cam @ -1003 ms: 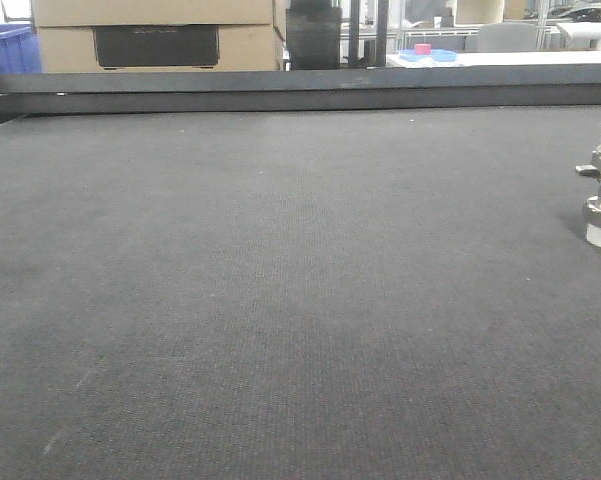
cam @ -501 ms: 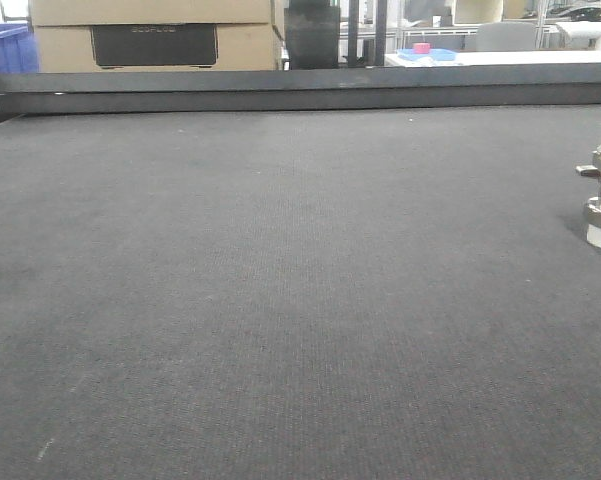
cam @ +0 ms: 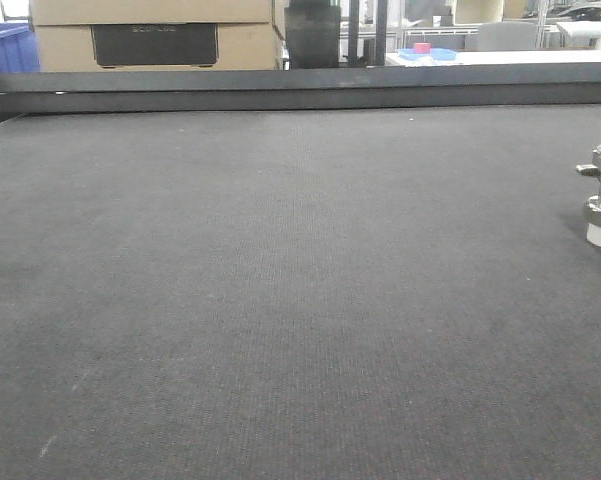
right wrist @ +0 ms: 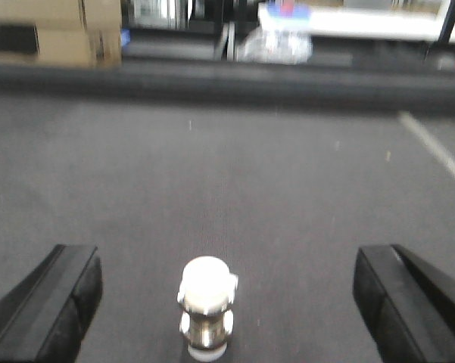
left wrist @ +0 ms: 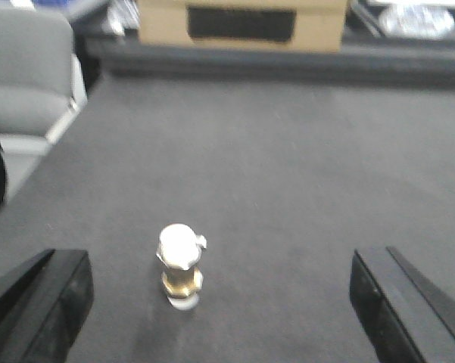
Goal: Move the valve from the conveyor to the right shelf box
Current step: 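Move the right gripper down over the white-capped valve on the conveyor, then close the right gripper on the valve's white cap and lift it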
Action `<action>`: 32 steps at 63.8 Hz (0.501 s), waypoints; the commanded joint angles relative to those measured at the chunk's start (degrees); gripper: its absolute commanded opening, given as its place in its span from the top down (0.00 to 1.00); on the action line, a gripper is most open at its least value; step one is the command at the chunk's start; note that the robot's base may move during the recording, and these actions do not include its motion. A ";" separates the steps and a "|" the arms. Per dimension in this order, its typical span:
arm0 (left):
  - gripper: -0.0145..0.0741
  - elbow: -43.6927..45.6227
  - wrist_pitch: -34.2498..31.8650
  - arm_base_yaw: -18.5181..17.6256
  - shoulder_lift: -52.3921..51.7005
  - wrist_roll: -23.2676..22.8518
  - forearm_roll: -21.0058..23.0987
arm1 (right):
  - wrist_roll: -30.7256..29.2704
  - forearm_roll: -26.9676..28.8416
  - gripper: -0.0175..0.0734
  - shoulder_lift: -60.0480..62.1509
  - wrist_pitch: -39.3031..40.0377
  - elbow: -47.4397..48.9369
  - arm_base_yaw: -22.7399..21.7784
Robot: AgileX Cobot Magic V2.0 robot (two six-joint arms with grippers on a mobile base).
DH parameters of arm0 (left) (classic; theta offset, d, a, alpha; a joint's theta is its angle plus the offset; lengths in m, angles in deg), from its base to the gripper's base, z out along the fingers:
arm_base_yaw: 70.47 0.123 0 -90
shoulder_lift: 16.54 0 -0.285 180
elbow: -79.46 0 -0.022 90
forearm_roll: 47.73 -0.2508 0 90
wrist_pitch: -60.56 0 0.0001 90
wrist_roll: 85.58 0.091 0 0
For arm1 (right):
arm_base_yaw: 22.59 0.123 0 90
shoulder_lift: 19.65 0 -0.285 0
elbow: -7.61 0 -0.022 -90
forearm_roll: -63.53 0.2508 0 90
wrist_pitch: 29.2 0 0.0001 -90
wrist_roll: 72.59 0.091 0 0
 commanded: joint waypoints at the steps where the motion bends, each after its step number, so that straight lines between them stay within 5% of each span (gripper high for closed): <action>1: 0.18 3.85 4.62 -1.19 2.73 -0.37 0.72 | -0.02 -0.79 0.18 -4.55 -4.97 5.33 -0.25; 13: 0.18 10.13 11.54 -2.90 8.25 -0.37 0.72 | -0.02 -0.79 0.18 -17.85 -22.80 21.27 -0.25; 32: 0.18 10.91 12.34 -4.43 10.23 -0.37 0.72 | -0.02 -0.79 0.18 -37.54 -40.95 39.62 1.10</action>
